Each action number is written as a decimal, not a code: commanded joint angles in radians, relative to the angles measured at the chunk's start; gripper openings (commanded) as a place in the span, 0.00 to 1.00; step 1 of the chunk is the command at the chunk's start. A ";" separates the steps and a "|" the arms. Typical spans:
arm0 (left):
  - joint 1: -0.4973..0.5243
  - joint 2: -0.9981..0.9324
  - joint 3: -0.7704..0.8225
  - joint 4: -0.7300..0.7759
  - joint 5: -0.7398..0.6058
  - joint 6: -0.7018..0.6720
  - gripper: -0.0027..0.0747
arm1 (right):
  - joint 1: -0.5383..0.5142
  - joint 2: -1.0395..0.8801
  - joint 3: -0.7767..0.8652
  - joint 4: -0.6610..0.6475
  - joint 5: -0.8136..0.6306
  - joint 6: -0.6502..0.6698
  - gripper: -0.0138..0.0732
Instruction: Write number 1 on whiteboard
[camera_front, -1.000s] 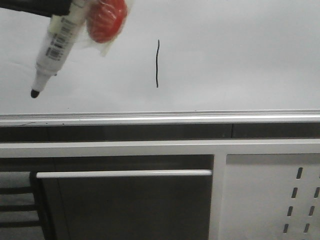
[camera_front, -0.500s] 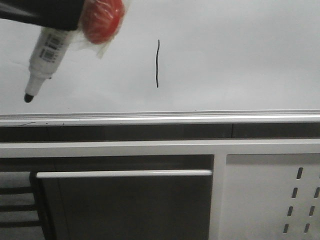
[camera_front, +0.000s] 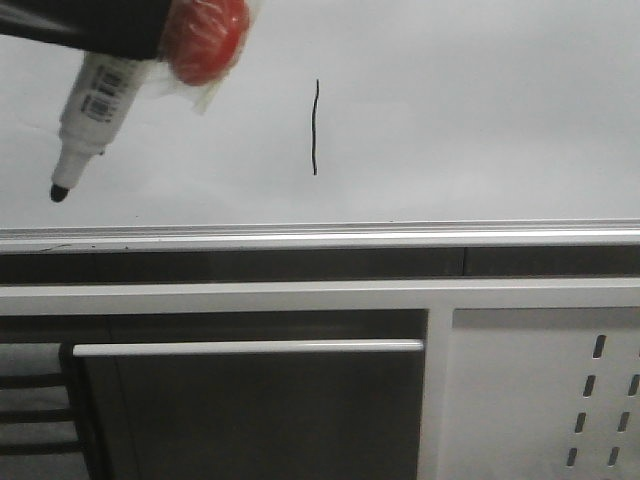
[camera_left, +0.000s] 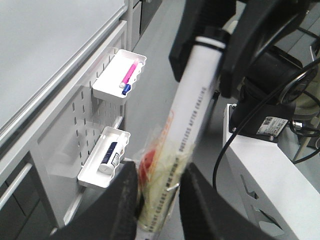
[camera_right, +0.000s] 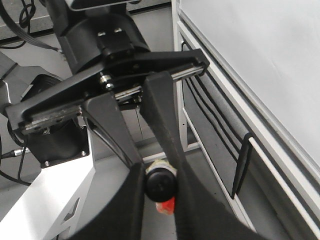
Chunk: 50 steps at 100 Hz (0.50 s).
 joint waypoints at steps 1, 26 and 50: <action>-0.008 -0.006 -0.032 -0.069 -0.009 -0.001 0.23 | -0.001 -0.007 -0.037 0.060 -0.004 -0.006 0.11; -0.008 -0.006 -0.032 -0.069 -0.009 -0.001 0.01 | -0.001 -0.007 -0.037 0.060 0.000 -0.006 0.11; -0.008 -0.020 -0.032 -0.069 -0.075 -0.005 0.01 | -0.001 -0.007 -0.037 0.060 -0.009 -0.006 0.16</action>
